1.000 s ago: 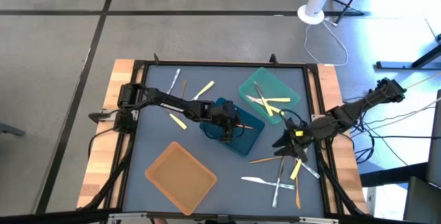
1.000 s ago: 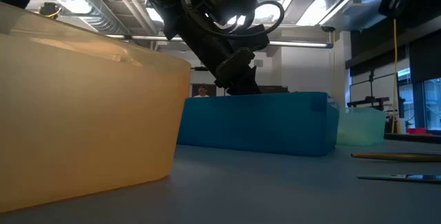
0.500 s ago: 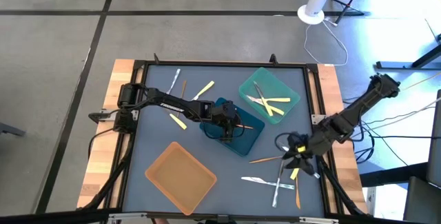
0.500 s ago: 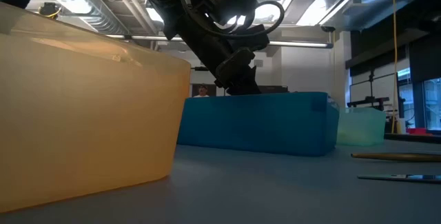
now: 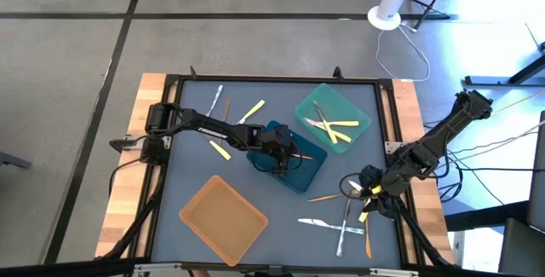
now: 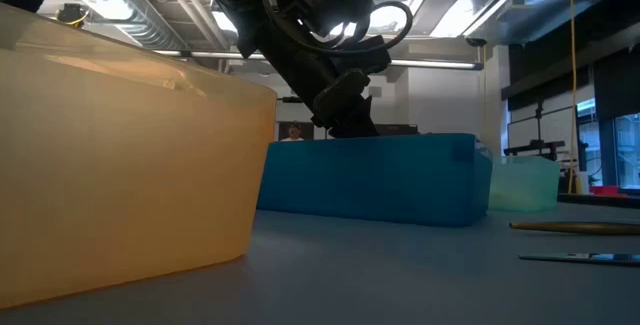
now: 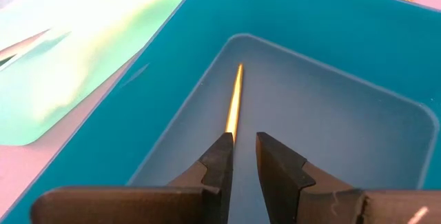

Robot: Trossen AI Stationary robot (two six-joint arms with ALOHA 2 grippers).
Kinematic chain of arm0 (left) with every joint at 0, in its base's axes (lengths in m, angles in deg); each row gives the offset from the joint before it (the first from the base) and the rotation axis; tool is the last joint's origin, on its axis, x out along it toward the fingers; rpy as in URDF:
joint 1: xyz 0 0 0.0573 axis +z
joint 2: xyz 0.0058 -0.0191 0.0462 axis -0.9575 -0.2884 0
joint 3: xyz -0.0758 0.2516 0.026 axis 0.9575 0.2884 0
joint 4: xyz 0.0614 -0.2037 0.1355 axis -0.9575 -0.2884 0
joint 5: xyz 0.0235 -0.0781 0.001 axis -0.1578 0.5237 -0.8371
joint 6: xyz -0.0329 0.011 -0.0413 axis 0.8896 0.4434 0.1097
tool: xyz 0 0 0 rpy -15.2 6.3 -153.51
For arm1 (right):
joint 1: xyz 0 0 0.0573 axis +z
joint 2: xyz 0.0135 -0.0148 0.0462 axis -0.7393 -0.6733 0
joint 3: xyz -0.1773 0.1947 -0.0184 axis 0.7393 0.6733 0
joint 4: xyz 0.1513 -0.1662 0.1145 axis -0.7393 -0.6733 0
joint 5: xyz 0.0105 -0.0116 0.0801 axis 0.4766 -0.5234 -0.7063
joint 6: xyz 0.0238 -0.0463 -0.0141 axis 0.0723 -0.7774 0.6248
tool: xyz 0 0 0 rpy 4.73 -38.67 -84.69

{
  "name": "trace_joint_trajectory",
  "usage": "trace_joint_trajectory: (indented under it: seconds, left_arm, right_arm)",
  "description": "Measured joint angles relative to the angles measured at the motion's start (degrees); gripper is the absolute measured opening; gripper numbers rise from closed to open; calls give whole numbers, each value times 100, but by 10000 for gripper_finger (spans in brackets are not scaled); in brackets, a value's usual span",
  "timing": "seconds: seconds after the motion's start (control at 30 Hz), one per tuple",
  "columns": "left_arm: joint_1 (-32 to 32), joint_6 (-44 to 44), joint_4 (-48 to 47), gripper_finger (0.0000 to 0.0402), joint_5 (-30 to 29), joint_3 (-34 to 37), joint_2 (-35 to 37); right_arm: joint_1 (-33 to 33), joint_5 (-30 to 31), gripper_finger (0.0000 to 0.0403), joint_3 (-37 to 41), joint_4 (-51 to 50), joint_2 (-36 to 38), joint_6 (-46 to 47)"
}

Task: Sort silverware by color (type)
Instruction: Put the left yellow knife into the light blue bin

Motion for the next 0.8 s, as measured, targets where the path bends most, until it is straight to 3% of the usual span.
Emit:
trace_joint_trajectory:
  seconds: [0.47,0.8]
  left_arm:
    - [-1,1,0,59,0,0,0]
    - [-1,3,0,59,-34,0,0]
  right_arm:
    - [2,-186,205,0,-536,-14,-1641]
    - [2,-488,205,0,-826,-564,-2697]
